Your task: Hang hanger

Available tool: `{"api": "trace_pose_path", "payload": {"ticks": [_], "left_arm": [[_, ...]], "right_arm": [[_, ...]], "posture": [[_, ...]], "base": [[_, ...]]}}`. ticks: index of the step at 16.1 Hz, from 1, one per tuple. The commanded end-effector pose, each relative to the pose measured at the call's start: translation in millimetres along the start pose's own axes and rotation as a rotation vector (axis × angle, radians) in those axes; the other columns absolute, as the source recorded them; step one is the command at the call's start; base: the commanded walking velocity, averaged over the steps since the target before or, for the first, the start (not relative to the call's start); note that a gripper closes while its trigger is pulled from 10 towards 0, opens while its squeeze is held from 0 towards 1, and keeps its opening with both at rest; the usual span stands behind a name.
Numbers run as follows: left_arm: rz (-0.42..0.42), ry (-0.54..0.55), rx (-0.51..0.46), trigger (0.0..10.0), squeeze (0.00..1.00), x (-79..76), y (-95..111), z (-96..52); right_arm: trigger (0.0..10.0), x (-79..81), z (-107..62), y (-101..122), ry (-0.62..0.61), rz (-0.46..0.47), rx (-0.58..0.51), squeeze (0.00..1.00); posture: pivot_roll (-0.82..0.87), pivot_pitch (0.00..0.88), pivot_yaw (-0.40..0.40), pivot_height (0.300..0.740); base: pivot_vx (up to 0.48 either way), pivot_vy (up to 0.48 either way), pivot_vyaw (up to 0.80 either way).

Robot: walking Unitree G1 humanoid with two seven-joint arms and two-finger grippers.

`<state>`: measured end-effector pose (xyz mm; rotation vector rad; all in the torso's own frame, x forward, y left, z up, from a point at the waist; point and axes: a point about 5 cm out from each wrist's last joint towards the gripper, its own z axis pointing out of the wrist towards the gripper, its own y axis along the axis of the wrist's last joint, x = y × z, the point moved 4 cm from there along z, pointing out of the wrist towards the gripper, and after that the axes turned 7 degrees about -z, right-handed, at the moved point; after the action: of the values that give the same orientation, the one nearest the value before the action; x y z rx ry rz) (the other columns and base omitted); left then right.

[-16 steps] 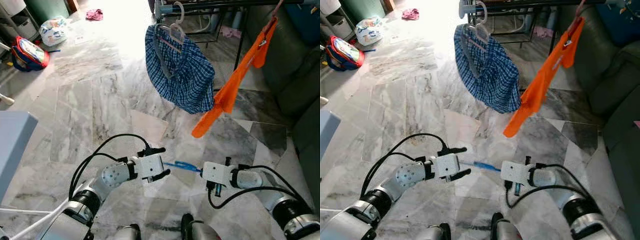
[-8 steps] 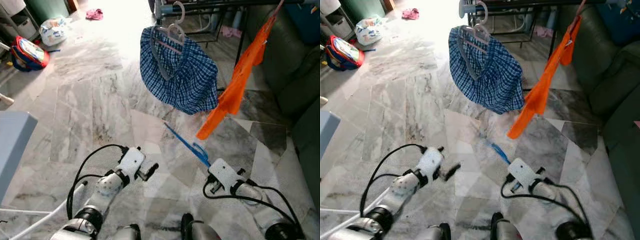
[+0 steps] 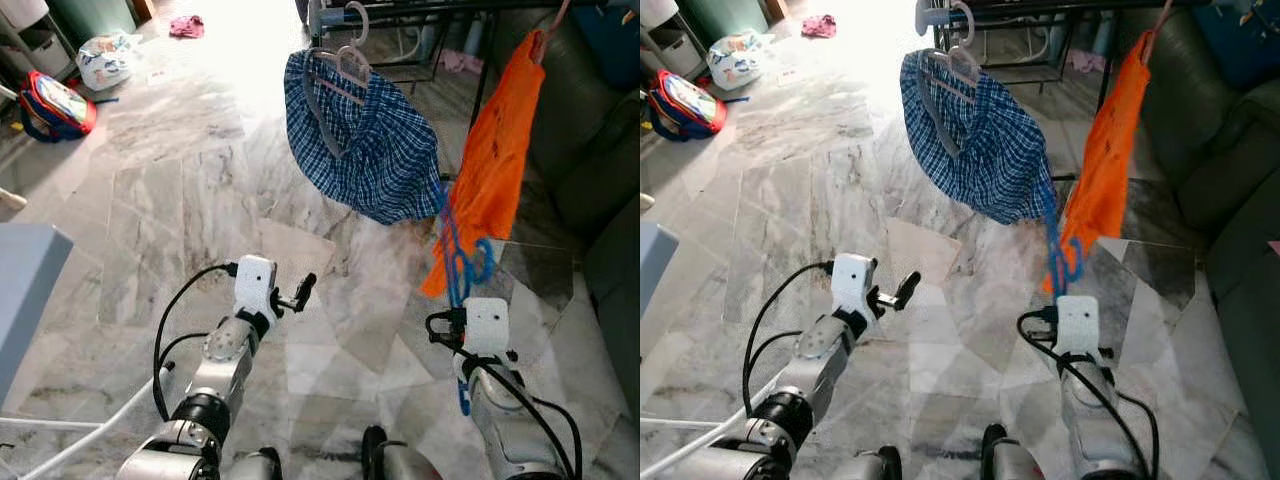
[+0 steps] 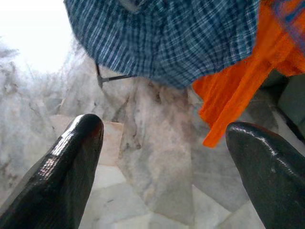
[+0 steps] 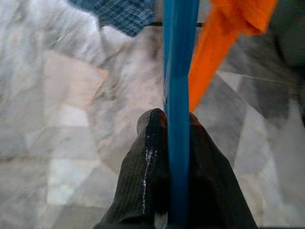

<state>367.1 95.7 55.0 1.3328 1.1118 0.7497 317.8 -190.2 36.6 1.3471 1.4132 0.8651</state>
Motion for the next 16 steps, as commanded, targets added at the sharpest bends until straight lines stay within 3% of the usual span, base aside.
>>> {"api": "trace_pose_path", "payload": {"ticks": [1, 3, 7, 11, 16], "left_arm": [[-0.013, 0.046, 0.024, 10.0, 0.00, 10.4, -9, -7.0], [-0.014, 0.080, 0.002, 10.0, 0.00, 15.3, -11, -13.2], [-0.037, 0.047, -0.013, 10.0, 0.00, 3.7, -9, -9.3], [-0.051, 0.009, -0.022, 10.0, 0.00, -6.2, -4, -4.9], [-0.052, -0.033, -0.013, 10.0, 0.00, -17.5, -6, -2.6]], "right_arm": [[10.0, -2.4, -4.2, -3, -0.032, 0.037, 0.013, 0.00], [10.0, 0.5, -12.9, 5, -0.056, 0.044, -0.024, 0.00], [10.0, -4.9, -10.7, 12, -0.050, 0.022, -0.035, 0.00], [10.0, -12.4, -10.1, 21, -0.068, 0.021, -0.048, 0.00], [10.0, -10.2, -10.8, 19, -0.047, 0.008, -0.041, 0.00]], "posture": [[-0.07, 0.211, 0.073, 0.740], [-0.08, 0.212, 0.064, 0.740], [-0.08, 0.211, 0.053, 0.740], [-0.08, 0.211, 0.050, 0.740], [-0.09, 0.211, 0.054, 0.740]], "base": [[0.000, 0.000, 0.00], [0.000, 0.000, 0.00], [0.000, 0.000, 0.00], [0.291, 0.000, 0.00], [0.323, 0.000, 0.00]]}}
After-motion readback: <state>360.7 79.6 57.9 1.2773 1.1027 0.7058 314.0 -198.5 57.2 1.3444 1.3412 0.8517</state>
